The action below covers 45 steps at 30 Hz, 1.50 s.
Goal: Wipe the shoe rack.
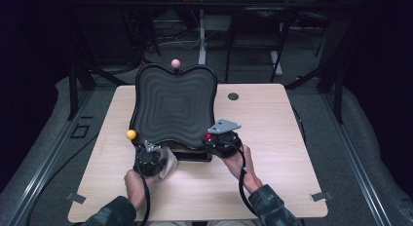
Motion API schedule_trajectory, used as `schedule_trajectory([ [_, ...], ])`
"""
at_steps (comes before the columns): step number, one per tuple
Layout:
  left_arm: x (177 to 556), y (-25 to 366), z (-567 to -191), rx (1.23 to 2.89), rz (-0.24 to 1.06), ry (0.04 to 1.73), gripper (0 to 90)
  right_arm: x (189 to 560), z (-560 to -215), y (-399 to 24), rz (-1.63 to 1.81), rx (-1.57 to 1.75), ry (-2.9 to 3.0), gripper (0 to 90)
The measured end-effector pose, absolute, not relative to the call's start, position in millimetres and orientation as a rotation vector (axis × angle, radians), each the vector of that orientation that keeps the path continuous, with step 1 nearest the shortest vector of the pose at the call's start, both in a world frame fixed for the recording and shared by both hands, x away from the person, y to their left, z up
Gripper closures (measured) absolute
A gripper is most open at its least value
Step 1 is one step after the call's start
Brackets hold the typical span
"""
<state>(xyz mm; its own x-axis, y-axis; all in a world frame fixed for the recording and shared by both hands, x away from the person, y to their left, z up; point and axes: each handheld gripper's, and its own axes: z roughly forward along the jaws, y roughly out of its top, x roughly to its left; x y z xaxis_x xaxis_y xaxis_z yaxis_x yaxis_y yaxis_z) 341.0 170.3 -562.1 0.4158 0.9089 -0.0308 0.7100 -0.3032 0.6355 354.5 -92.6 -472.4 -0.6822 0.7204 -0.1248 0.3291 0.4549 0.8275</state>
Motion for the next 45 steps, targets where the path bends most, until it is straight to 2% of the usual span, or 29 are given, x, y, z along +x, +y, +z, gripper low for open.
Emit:
schedule_trajectory([
  [29, 328.6, 95.4, -570.8, 2.098, 0.38, 1.16, 81.4, 354.4, -472.3, -92.5, 1.129, 0.882, 2.246, 59.8],
  [45, 320.7, 59.9, -576.5, 2.076, 0.394, 1.054, 81.3, 354.8, -472.9, -92.5, 1.149, 0.883, 2.247, 59.8],
])
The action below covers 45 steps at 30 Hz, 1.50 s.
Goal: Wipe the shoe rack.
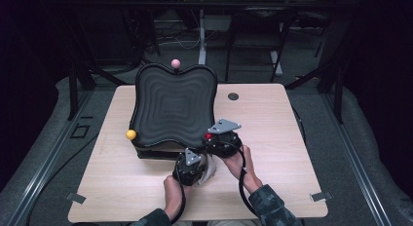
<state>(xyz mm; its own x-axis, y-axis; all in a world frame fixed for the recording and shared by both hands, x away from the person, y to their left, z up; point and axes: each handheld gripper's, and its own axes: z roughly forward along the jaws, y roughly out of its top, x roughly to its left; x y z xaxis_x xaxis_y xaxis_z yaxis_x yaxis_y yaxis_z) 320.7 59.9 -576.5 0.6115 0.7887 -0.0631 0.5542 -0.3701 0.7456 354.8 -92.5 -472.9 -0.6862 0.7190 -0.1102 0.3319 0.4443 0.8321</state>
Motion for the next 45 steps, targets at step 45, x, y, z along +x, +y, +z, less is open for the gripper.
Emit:
schedule_trajectory([
  [45, 311.3, 47.4, -541.2, 1.914, 0.459, 0.944, 81.1, 354.2, -472.6, -91.7, 1.129, 0.886, 2.24, 59.8],
])
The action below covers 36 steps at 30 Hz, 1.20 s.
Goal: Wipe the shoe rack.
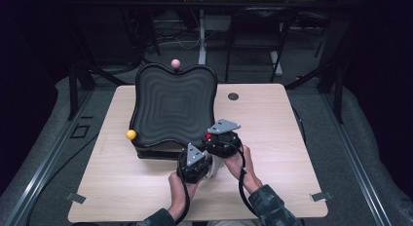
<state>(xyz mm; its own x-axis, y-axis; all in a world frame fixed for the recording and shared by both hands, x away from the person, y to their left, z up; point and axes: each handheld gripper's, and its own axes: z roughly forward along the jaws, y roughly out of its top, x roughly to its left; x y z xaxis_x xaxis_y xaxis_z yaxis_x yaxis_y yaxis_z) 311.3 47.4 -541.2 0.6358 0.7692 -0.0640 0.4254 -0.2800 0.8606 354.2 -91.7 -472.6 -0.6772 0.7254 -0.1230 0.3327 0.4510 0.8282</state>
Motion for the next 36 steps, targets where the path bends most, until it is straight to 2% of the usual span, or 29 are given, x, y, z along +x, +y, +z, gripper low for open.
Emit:
schedule_trajectory([
  [8, 304.8, 52.5, -534.9, 1.905, 0.473, 0.934, 81.1, 353.9, -472.6, -91.5, 1.127, 0.885, 2.239, 59.8],
  [36, 300.5, 114.2, -509.6, 1.882, 0.539, 1.026, 81.7, 353.6, -472.5, -91.0, 1.116, 0.881, 2.237, 59.8],
])
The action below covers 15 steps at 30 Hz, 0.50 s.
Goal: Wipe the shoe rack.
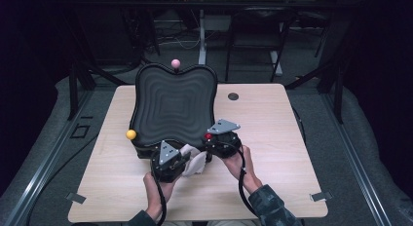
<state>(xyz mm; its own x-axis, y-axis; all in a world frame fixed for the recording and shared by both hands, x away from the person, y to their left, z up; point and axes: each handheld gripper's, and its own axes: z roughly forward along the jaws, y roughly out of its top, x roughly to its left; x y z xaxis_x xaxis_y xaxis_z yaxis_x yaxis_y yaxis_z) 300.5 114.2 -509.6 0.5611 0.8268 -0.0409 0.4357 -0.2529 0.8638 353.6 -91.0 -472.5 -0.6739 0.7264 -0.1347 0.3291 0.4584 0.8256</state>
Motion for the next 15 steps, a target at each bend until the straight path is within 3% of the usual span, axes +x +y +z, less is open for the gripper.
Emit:
schedule_trajectory([
  [15, 318.8, 165.3, -500.2, 1.899, 0.583, 1.141, 82.0, 353.3, -472.5, -90.7, 1.114, 0.882, 2.235, 59.8],
])
